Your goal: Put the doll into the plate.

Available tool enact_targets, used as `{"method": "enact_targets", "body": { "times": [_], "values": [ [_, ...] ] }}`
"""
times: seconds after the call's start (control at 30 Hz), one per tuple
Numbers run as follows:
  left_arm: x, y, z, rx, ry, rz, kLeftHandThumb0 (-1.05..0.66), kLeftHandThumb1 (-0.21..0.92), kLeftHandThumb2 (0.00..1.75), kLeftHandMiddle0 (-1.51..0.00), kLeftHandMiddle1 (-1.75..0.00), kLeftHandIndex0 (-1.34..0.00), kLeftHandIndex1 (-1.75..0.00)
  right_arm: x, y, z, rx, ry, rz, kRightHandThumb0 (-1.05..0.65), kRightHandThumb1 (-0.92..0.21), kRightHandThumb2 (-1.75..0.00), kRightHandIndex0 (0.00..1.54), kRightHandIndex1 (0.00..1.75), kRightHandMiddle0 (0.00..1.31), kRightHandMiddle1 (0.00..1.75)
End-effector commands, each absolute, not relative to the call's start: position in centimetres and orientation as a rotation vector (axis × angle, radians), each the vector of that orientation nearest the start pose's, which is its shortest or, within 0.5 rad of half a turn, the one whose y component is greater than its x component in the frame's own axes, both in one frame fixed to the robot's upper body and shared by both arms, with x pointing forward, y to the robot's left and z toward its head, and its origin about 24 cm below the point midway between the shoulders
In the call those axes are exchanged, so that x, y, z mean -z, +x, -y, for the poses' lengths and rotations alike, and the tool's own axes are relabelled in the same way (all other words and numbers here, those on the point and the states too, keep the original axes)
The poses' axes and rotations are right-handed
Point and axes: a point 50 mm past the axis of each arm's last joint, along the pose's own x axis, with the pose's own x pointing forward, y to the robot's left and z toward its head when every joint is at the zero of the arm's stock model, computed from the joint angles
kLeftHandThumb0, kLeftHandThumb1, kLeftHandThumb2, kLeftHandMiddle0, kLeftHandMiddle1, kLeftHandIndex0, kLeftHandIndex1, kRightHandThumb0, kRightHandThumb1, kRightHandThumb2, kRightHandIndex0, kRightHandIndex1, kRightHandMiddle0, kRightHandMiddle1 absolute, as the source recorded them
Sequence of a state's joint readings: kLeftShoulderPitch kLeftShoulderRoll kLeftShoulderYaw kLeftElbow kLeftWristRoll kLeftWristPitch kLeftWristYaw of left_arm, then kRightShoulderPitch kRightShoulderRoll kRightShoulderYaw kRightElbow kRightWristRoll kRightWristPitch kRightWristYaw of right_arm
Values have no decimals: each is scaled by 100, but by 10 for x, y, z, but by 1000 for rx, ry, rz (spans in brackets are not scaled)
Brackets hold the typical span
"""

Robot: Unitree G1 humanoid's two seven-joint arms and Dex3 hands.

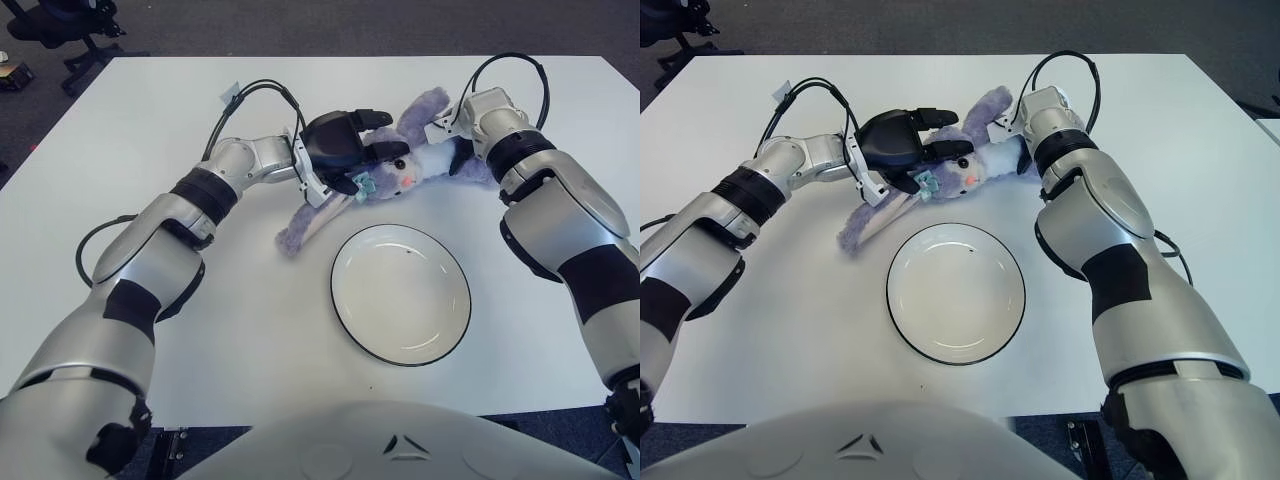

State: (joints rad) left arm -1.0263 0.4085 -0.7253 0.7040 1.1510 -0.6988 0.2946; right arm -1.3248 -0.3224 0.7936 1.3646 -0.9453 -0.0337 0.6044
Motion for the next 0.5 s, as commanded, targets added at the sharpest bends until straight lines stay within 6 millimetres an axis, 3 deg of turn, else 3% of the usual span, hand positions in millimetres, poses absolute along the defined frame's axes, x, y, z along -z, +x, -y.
{"method": "enact_targets", "body": {
  "times": [0.0,0.3,0.37,0.47],
  "values": [
    [-139,347,-43,851,1758,1088,-80,92,117,-29,0,-38,0,-149,415,143,-701,-1891,-584,-22,-91,-7,64,175,76,3],
    [-138,347,-44,861,1759,1084,-80,92,117,-28,0,-38,0,-167,417,146,-741,-1763,-539,-24,-92,-9,69,175,51,0],
    [-136,348,-44,863,1758,1083,-79,92,116,-28,0,-38,0,-173,417,151,-735,-1741,-483,-32,-92,-21,66,167,48,0],
    [-135,348,-44,863,1757,1082,-79,92,116,-28,0,-38,0,-181,418,157,-735,-1709,-432,-44,-92,-38,66,125,48,1]
  ]
}}
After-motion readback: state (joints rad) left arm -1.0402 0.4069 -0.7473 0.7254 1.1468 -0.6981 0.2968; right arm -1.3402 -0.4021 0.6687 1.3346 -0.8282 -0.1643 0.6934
